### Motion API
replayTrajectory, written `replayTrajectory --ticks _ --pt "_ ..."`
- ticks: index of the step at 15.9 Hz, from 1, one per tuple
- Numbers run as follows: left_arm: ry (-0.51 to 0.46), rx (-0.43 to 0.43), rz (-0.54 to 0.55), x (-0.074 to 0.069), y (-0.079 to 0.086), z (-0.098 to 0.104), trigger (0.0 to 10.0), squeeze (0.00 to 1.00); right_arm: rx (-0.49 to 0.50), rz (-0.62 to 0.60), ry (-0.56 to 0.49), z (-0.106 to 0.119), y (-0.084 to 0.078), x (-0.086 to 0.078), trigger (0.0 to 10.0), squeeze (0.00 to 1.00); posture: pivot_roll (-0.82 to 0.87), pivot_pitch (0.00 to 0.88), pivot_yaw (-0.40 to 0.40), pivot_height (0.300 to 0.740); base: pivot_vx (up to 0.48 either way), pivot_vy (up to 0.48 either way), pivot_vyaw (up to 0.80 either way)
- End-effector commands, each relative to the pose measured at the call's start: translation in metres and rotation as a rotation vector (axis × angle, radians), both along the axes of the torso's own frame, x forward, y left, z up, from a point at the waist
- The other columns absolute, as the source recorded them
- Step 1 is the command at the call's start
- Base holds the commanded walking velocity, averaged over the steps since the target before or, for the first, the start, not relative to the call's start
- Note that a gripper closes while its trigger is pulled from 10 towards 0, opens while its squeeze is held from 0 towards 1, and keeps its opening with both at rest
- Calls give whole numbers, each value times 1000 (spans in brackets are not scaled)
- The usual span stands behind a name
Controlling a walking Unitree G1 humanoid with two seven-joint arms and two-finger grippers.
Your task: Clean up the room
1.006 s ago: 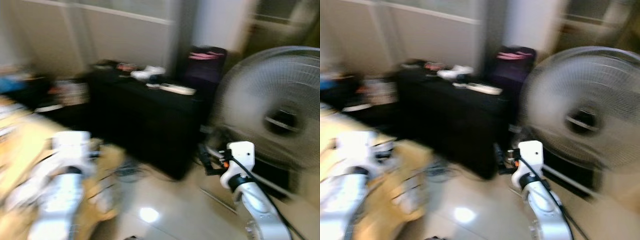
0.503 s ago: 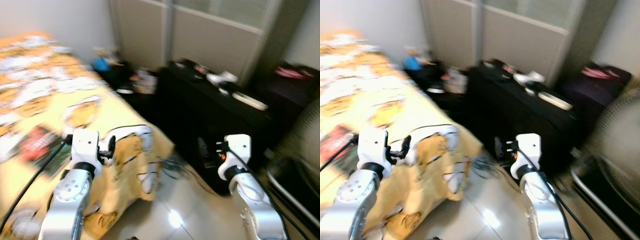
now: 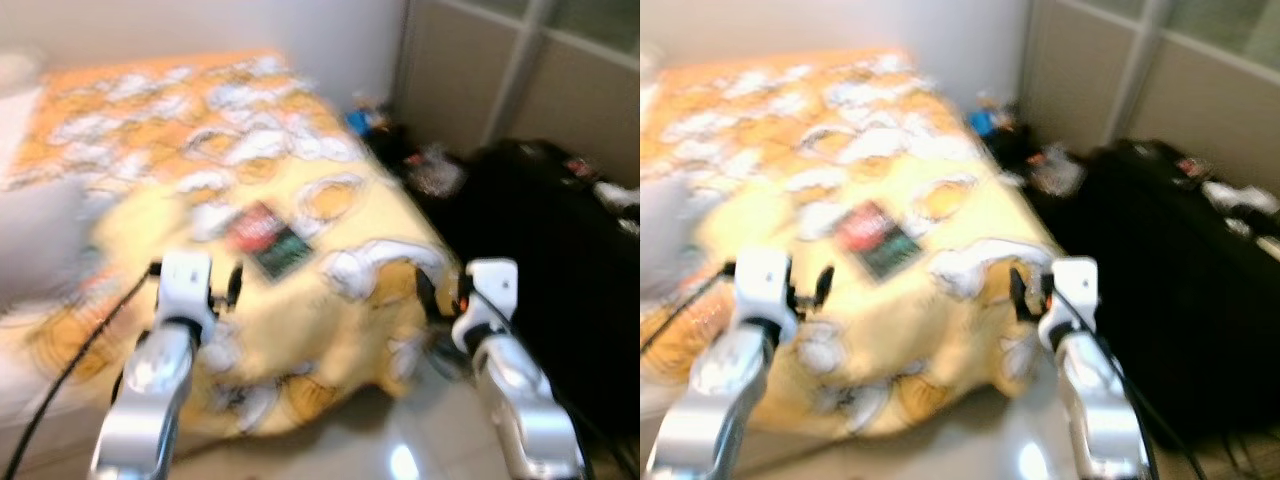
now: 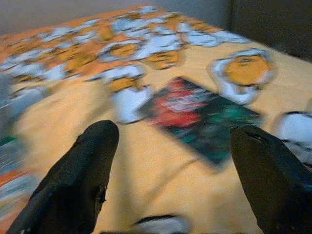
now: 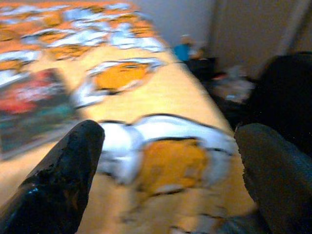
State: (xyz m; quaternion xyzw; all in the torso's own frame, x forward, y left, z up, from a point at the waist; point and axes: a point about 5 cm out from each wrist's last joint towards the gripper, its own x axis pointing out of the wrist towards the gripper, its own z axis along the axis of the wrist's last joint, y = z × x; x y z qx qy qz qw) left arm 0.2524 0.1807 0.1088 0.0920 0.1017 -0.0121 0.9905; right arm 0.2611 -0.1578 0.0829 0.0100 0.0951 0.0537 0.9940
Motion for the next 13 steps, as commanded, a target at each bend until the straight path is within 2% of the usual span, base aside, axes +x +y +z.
replayTrajectory --ticks 1,2,4,5,8,9,10,11,13 --pt "8 8 -3 -1 -1 -3 10000 0 -9 6 -23 5 -2 1 10000 1000 -32 0 3 740 0 277 800" --pt "8 10 -5 -1 -2 -3 10000 0 -12 6 -21 4 -3 0 10000 1000 -30 0 4 740 0 277 800" --pt "9 13 -2 -2 -2 -4 10000 0 -19 50 -31 5 3 -1 10000 1000 -35 0 9 740 0 257 0" --pt "7 21 -2 -2 -1 -4 10000 0 30 92 -31 7 10 -1 10000 0 -34 0 9 740 0 251 0" --pt "-10 46 2 -5 2 -1 10000 0 46 70 -1 4 6 -3 10000 0 -55 0 24 740 0 250 0" --pt "-25 37 38 -12 8 1 10000 0 61 65 19 5 0 -7 10000 0 -82 0 26 740 0 0 0" --pt "-37 2 69 -18 11 2 10000 0 9 6 28 1 -12 -12 10000 0 -85 0 24 740 0 0 0" --pt "-28 -5 86 -23 13 1 10000 0 1 -10 17 -1 -16 -18 10000 0 -82 0 20 740 0 0 0" --pt "-42 19 109 -29 14 3 10000 0 53 32 53 -6 -11 -29 10000 0 -70 0 13 740 0 0 0"
